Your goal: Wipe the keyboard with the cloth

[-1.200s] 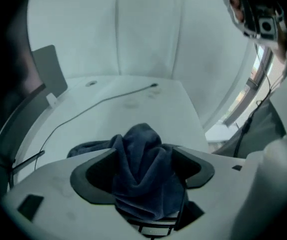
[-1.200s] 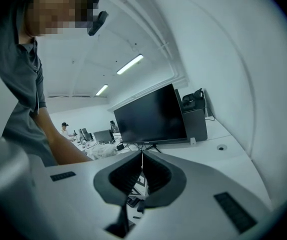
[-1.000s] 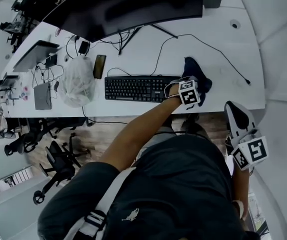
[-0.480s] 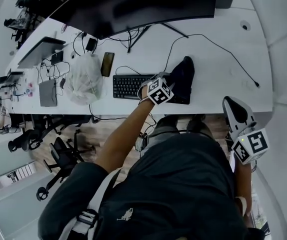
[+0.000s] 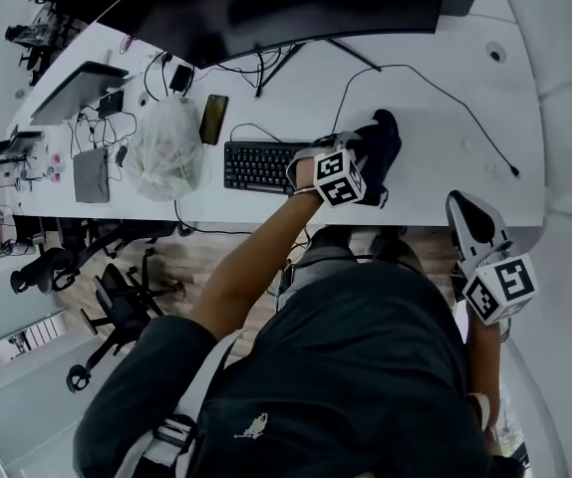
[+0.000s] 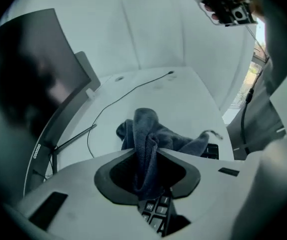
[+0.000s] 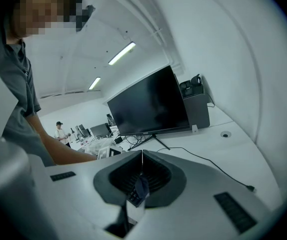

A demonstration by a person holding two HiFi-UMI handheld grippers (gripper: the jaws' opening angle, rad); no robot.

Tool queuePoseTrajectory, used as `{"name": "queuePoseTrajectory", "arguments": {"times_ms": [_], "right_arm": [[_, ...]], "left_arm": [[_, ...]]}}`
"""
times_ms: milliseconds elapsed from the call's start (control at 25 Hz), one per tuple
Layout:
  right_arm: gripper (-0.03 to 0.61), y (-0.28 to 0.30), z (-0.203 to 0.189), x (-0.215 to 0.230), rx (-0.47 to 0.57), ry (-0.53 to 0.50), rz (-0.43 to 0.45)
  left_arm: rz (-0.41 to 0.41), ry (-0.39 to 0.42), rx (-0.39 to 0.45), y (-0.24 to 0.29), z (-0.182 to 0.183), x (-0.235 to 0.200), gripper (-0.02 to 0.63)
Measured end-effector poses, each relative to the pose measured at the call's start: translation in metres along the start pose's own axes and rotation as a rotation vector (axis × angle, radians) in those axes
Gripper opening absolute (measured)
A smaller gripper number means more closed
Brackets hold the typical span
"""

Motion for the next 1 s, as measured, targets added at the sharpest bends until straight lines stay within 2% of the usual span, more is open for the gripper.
{"name": "queuePoseTrajectory", "arguments": {"times_ms": [80,160,240,320,400,480,520,600,680,800,880,920,1000], "right_arm": [[0.009,0.001,-0.005,0.000,-0.010,0.011,-0.005],[0.009,0.001,-0.008,0.003,-0.010,0.018,-0.008],[0.009,-0.002,-0.007,0.009,-0.007,0.029,-0.017],[0.009,-0.004,-0.005,0.014,-0.010,0.038,-0.027],[0.009,-0.004,-0.002,0.015,-0.014,0.038,-0.027],[0.009,-0.002,0.001,0.012,-0.017,0.033,-0.017],[0.009,0.001,0.002,0.009,-0.016,0.030,-0.010],[0.009,0.007,0.000,0.002,-0.015,0.026,0.004],[0.009,0.012,-0.006,-0.004,-0.022,0.024,0.013],[0.009,0.010,-0.009,-0.003,-0.031,0.031,0.006],[0.009,0.008,-0.012,0.003,-0.040,0.048,-0.014],[0.009,0.008,-0.013,0.005,-0.046,0.055,-0.021],[0.009,0.011,-0.013,0.004,-0.051,0.058,-0.019]], "left_arm": [[-0.037,0.026,-0.043,-0.001,-0.022,0.011,0.084],[-0.096,0.077,-0.056,-0.006,-0.039,0.055,0.084],[-0.150,0.102,-0.051,-0.016,-0.045,0.100,0.084],[-0.177,0.119,-0.050,-0.022,-0.044,0.118,0.084],[-0.127,0.116,-0.025,-0.023,-0.031,0.098,0.084],[-0.044,0.069,0.019,-0.022,-0.011,0.059,0.084],[-0.029,0.041,0.028,-0.019,-0.005,0.043,0.084],[-0.079,0.015,-0.001,-0.007,-0.008,0.042,0.084],[-0.121,0.027,-0.016,0.000,-0.022,0.067,0.084],[-0.192,0.028,-0.006,-0.018,-0.030,0.111,0.084],[-0.256,0.077,-0.025,-0.024,-0.036,0.134,0.084],[-0.248,0.106,-0.030,-0.023,-0.039,0.134,0.084],[-0.146,0.092,-0.005,-0.023,-0.039,0.098,0.084]]}}
Point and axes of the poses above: the fingertips, and each gripper's own axes: y forward along the fingers, x to its right, z out of its top, the point moved 2 cm from there along -y, backward along the fingers, and after that the axes turned 2 degrees about -x, right-handed, at the moved point
